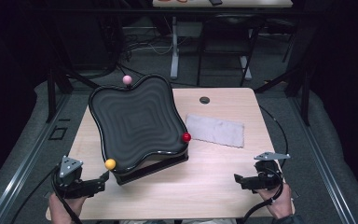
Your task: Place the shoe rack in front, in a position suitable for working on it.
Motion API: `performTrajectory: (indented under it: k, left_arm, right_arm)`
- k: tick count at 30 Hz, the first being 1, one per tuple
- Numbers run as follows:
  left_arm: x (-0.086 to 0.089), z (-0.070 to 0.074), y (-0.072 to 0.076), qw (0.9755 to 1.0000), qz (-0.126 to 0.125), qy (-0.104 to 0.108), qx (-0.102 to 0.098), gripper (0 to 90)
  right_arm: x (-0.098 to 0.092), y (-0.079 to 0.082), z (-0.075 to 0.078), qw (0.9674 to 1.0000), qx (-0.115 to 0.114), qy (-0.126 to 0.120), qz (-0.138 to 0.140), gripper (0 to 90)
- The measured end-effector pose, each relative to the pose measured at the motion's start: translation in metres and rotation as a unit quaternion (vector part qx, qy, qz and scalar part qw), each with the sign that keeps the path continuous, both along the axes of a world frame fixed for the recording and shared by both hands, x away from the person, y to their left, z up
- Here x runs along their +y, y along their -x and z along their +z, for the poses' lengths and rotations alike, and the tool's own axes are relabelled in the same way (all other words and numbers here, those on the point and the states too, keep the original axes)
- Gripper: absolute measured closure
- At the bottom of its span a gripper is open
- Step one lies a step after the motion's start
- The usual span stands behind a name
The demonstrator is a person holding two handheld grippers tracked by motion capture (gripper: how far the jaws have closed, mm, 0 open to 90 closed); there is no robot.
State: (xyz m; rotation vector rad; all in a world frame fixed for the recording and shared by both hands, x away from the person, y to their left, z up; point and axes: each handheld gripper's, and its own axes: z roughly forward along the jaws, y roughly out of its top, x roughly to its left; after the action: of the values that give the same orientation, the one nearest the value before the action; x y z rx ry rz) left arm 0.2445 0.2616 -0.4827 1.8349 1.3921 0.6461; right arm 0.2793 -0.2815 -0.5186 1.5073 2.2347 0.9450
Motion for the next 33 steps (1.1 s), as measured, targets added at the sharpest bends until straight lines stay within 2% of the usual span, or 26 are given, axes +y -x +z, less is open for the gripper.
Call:
performTrajectory:
  k: [12,19,23,26,28,31,33]
  left_arm:
    - [-0.010,0.003,-0.005,0.9997,-0.017,-0.016,0.002,0.2]
    - [-0.023,0.011,-0.012,0.9991,-0.036,-0.023,-0.005,3.3]
    - [-0.030,0.014,-0.015,0.9986,-0.044,-0.026,-0.014,11.3]
    - [-0.036,0.015,-0.018,0.9982,-0.050,-0.029,-0.017,17.3]
    - [-0.039,0.014,-0.019,0.9975,-0.058,-0.038,-0.014,25.8]
    - [-0.040,0.011,-0.021,0.9973,-0.053,-0.049,-0.012,40.5]
    - [-0.039,0.011,-0.021,0.9970,-0.049,-0.058,-0.018,46.1]
  right_arm:
    - [0.001,-0.001,0.002,0.9999,-0.007,-0.001,0.008,1.8]
    - [0.004,-0.003,0.002,0.9999,0.005,0.003,0.013,3.1]
    - [0.007,-0.004,0.001,0.9999,0.004,0.002,0.014,3.7]
    - [0.008,-0.005,0.001,0.9996,0.013,-0.004,0.025,4.3]
    - [0.010,-0.006,0.001,0.9997,0.011,0.003,0.023,5.1]
    - [0.013,-0.007,0.001,0.9996,0.009,0.002,0.028,5.4]
    - [0.014,-0.007,0.002,0.9995,0.012,0.001,0.030,6.6]
